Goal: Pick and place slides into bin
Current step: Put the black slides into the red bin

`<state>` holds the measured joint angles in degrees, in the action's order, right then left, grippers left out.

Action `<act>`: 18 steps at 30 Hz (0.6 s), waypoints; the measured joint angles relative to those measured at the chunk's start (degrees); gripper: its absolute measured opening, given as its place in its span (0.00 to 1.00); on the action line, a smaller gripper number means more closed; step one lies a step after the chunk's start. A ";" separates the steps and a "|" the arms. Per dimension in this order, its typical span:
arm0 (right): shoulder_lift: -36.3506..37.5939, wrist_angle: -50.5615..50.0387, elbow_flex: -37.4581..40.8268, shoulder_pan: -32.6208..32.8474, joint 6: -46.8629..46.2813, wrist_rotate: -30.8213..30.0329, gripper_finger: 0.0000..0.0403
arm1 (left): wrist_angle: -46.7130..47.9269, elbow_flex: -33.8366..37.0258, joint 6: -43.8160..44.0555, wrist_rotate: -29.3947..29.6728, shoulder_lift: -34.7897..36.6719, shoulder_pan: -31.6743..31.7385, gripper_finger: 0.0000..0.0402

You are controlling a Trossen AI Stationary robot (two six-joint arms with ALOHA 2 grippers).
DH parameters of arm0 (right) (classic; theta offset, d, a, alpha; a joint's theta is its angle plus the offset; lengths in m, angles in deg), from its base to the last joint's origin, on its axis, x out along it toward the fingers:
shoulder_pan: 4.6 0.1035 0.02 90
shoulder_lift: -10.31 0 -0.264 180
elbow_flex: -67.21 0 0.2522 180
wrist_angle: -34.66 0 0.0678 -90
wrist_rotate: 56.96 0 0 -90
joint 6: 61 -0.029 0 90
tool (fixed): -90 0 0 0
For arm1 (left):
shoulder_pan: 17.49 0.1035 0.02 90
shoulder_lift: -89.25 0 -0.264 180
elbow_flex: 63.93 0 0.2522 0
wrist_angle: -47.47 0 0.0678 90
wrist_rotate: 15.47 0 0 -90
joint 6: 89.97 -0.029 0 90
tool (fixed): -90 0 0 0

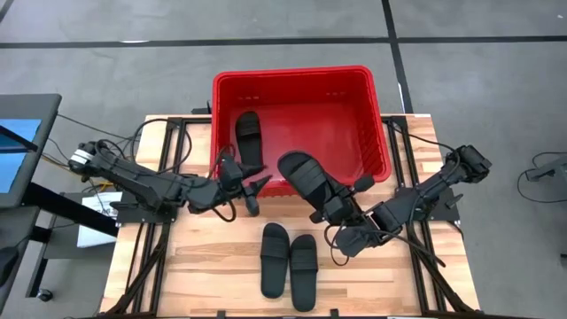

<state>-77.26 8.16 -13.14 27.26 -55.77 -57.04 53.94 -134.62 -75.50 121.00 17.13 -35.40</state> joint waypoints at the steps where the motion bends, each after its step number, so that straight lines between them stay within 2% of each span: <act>1: 0.05 0.01 0.00 0.25 0.50 0.04 0.00 | 0.08 0.00 -0.20 -2.83 0.12 0.54 0.36; 4: 0.15 0.02 0.00 0.97 0.85 0.02 0.00 | 1.09 -0.69 0.13 -10.36 0.45 2.64 0.36; 9: 0.15 -0.02 0.00 2.34 1.28 0.04 0.00 | 8.12 -3.96 3.07 -19.79 0.46 6.91 0.36; 18: 0.17 -0.04 0.00 4.42 2.36 0.07 0.00 | 14.75 -5.60 4.03 -27.45 0.49 11.89 0.36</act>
<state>-77.08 8.13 -13.14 31.68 -53.42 -56.98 68.69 -140.21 -71.47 93.55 17.62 -23.51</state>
